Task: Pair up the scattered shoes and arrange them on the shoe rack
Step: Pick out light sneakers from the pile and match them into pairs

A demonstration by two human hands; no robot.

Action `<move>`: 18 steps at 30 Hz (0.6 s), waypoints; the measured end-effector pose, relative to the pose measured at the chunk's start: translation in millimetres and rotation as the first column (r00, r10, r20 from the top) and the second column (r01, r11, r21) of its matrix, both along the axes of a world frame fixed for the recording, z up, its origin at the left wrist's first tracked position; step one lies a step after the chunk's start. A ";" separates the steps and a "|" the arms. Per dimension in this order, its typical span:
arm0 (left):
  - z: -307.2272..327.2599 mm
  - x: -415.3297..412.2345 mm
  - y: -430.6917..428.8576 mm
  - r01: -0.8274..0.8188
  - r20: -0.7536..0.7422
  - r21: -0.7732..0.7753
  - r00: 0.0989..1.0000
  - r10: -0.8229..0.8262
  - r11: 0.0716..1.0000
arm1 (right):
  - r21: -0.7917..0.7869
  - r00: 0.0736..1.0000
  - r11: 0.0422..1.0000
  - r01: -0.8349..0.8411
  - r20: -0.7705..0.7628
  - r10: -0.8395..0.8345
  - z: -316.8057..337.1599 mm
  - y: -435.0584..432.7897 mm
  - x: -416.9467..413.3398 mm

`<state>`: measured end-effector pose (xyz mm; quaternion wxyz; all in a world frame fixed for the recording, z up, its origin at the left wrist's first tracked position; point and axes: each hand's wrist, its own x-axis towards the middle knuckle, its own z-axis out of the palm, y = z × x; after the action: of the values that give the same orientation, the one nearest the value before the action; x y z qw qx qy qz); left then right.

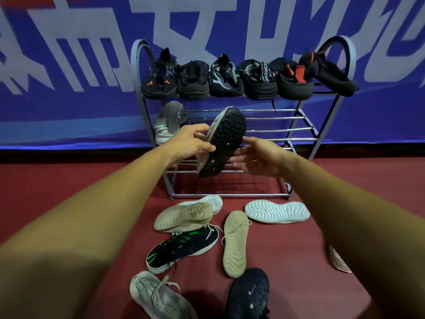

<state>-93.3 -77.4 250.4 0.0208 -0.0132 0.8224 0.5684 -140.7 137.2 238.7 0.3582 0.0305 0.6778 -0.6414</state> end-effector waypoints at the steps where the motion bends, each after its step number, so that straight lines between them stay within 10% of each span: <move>1: 1.9 0.3 -0.1 -0.010 -0.016 0.030 1.000 0.010 0.999 | -0.041 0.999 0.999 -0.006 0.033 0.007 0.9 2.2 -3.0; 18: 16.6 8.6 2.4 -0.319 -0.001 0.190 0.946 0.325 0.929 | -0.313 0.999 0.948 0.052 0.008 -0.052 13.0 -18.9 -1.3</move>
<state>-84.7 -75.0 267.0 -0.0847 -0.1368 0.7522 0.6390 -141.9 118.4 251.7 0.3415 -0.0091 0.5665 -0.7499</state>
